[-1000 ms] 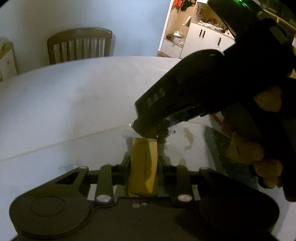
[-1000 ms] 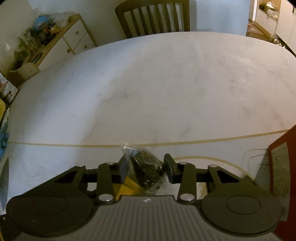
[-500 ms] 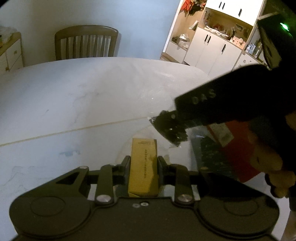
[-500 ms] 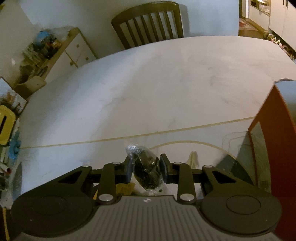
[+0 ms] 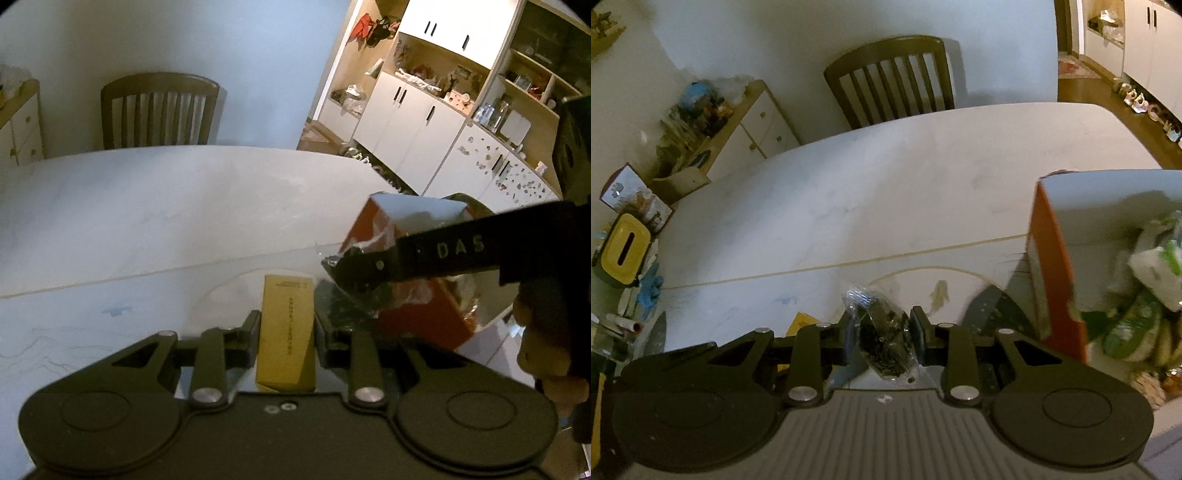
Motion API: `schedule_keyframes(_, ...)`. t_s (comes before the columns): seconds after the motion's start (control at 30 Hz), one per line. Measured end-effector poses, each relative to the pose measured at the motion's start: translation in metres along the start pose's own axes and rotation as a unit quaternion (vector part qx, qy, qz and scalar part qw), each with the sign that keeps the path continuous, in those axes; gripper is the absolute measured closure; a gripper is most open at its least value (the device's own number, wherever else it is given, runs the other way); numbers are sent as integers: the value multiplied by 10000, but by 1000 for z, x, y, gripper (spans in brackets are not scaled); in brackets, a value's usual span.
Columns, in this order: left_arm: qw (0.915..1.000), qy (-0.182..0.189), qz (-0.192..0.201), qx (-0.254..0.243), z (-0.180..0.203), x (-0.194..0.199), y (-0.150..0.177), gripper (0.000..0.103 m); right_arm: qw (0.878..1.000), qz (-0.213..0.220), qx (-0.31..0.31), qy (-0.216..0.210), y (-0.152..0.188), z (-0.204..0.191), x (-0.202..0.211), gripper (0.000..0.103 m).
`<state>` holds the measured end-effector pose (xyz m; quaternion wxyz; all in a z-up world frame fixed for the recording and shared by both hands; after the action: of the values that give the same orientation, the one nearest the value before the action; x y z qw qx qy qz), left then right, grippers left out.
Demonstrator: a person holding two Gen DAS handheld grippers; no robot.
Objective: Organize objects
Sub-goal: 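Carry the yellow box and black bagged item into the red shoebox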
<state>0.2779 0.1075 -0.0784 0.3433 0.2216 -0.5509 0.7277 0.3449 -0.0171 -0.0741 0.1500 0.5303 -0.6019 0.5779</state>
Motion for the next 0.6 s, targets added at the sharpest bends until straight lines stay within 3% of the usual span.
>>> schedule_keyframes(0.6,9997,85,140,-154,94,20,-19,75,9992,315,-65,-225,13,61,93,73)
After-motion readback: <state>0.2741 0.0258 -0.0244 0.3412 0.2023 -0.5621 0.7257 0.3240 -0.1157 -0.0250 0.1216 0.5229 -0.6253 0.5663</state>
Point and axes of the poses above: each gripper's, at about its wrist camera, not at the fingertips, and x roughly against the way its jaws point, z to its right, y to its underside, the point moved 2 cm from there along -x, roughly the way its jaws point, and after that the axes turned 3 degrees about x, right-handed, at the moved point
